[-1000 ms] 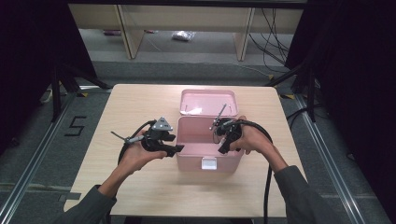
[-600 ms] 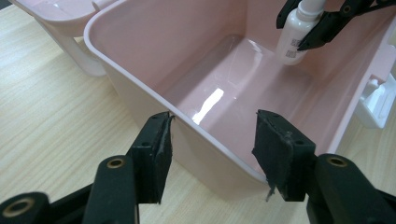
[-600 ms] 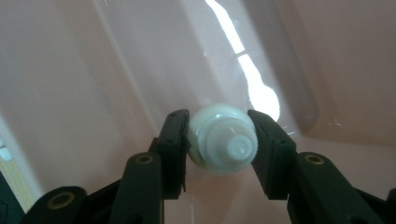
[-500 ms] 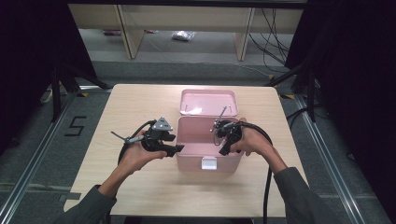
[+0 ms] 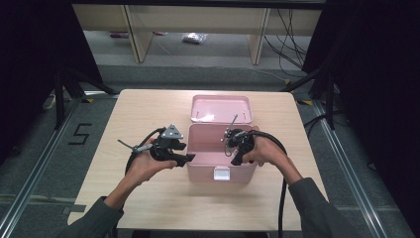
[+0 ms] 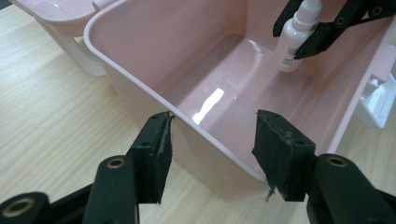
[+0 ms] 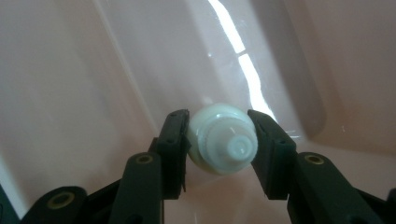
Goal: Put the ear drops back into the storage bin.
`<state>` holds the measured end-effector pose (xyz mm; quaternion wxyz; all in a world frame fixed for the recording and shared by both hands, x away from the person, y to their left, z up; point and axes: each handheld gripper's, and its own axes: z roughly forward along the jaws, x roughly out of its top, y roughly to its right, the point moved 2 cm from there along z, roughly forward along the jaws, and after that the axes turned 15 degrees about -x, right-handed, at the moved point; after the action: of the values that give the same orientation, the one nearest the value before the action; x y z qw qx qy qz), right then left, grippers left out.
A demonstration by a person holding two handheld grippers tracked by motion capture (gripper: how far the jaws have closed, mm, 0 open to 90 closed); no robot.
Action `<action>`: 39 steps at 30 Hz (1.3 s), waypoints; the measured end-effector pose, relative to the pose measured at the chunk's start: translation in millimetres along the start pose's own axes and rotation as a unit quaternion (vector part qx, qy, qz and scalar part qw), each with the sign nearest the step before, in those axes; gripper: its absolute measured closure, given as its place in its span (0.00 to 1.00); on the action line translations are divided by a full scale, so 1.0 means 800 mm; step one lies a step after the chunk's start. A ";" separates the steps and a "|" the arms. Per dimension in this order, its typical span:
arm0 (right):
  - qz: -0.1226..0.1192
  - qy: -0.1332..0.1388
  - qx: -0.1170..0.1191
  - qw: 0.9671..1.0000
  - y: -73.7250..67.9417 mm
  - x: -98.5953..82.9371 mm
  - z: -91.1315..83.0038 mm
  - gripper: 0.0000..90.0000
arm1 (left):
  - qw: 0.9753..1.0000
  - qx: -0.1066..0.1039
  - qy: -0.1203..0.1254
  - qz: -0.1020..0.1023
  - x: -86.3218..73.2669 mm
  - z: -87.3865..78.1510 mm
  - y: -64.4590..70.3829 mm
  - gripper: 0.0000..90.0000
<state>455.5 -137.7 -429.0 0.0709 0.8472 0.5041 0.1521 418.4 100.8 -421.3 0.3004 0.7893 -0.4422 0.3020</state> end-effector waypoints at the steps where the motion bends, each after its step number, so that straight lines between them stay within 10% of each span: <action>1: -0.005 0.003 -0.002 1.000 0.001 0.000 0.001 0.67 | 1.000 0.000 -0.001 0.001 0.000 0.000 0.000 0.51; 39: 0.001 -0.017 0.016 1.000 -0.001 -0.002 0.025 0.67 | 1.000 -0.005 0.004 0.000 0.001 0.000 0.000 0.50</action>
<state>460.8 -138.3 -448.2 0.0662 0.8514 0.5039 0.1296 418.3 100.6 -420.7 0.3067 0.7865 -0.4421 0.3030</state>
